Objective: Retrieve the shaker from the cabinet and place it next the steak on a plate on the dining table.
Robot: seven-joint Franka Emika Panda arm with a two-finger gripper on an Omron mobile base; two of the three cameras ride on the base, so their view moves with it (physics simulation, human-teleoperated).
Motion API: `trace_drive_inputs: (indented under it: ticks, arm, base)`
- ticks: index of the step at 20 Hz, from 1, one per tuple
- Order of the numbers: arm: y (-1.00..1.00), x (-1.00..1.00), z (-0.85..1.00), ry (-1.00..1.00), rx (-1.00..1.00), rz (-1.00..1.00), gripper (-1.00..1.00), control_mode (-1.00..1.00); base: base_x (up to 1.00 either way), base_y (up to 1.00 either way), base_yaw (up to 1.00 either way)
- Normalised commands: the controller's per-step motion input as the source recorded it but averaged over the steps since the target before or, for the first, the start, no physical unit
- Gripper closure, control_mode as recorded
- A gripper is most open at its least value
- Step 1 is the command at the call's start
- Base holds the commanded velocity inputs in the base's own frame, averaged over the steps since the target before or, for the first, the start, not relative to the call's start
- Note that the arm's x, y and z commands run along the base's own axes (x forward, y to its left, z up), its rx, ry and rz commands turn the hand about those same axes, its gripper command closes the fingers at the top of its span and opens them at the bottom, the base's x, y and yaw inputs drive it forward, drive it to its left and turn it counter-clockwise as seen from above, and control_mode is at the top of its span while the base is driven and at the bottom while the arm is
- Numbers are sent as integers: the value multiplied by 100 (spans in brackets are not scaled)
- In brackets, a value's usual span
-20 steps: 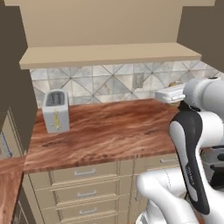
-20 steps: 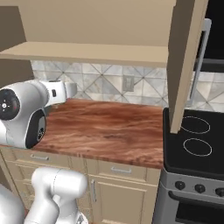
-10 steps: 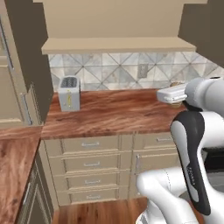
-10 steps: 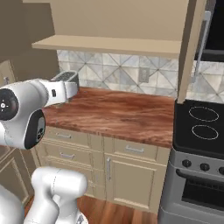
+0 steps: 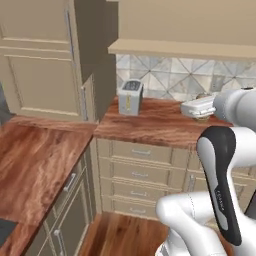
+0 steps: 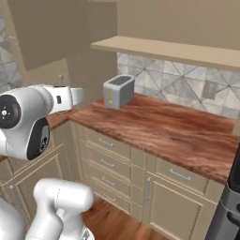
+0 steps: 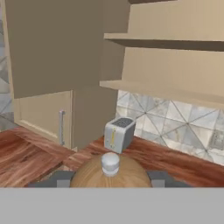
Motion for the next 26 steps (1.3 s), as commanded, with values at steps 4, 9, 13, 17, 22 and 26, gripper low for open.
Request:
trace_drive_inputs:
  ticks: [4,9,13,17,22,26]
  arm:
    - [0,0,0,0,0,0,100,100]
    - [0,0,0,0,0,0,100,100]
    - [0,0,0,0,0,0,100,100]
    - [0,0,0,0,0,0,100,100]
    - [0,0,0,0,0,0,100,100]
    - [0,0,0,0,0,0,100,100]
  base:
    - [-38,0,58]
    - [-44,0,58]
    - [-62,0,57]
    - [-74,0,56]
    - [-82,0,60]
    - [-75,0,64]
